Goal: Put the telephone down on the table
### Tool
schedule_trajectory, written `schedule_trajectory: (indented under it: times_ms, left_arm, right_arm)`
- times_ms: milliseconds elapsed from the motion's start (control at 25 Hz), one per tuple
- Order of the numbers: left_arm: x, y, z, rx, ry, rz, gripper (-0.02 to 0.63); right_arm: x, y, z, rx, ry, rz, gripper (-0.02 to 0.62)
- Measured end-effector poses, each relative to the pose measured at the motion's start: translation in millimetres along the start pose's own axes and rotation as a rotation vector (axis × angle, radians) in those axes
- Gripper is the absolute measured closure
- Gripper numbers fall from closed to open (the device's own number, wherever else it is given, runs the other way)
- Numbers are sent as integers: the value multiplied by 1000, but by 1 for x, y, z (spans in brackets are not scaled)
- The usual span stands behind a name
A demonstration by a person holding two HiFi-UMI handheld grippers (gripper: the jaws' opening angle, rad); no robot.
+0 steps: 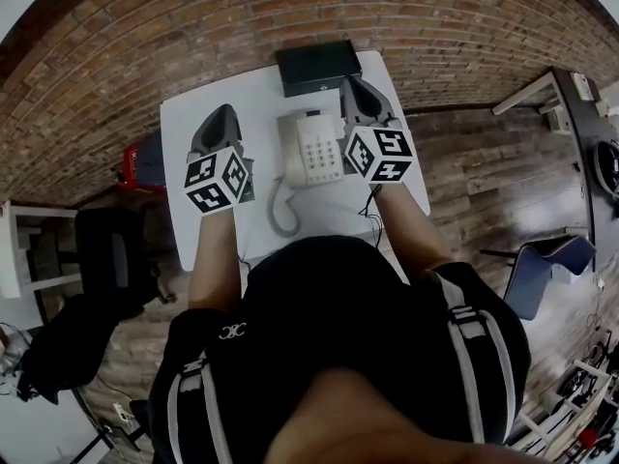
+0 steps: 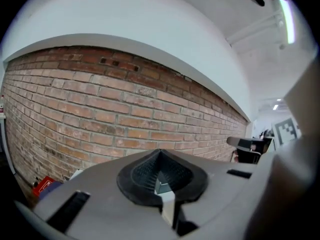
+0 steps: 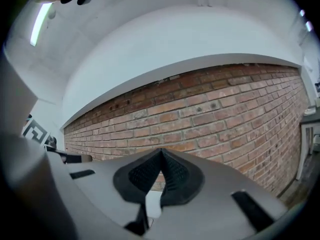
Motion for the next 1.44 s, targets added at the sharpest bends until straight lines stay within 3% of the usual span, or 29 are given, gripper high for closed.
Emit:
schedule_trajectory:
  times_ms: [160, 360, 600, 800, 1000, 1440]
  left_arm:
    - [24, 10, -23, 24, 35, 6, 603]
    - [31, 24, -41, 52, 72, 80, 604]
    - [16, 30, -38, 49, 47, 118, 603]
    - [14, 29, -37, 42, 42, 85, 603]
    - [12, 30, -37, 38, 36, 102, 603]
    - [11, 31, -30, 28, 32, 117, 603]
  right_arm:
    - [28, -16, -17, -15, 40, -81, 597]
    - [40, -31, -30, -22, 92, -153, 597]
    - [13, -31, -31, -27, 31, -146, 597]
    - [16, -32, -30, -30, 35, -154, 597]
    - [15, -34, -30, -36, 34, -186, 597]
    - [17, -32, -26, -21, 34, -143, 597]
Point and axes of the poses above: the fingertips, and each gripper's own axes: z forward along the fingers, y to its right, x out of its top, the point moved 7 cm from there along -z, backward along the fingers, and after that the axes turned 2 degrees about -z, right-handed, at the moved point
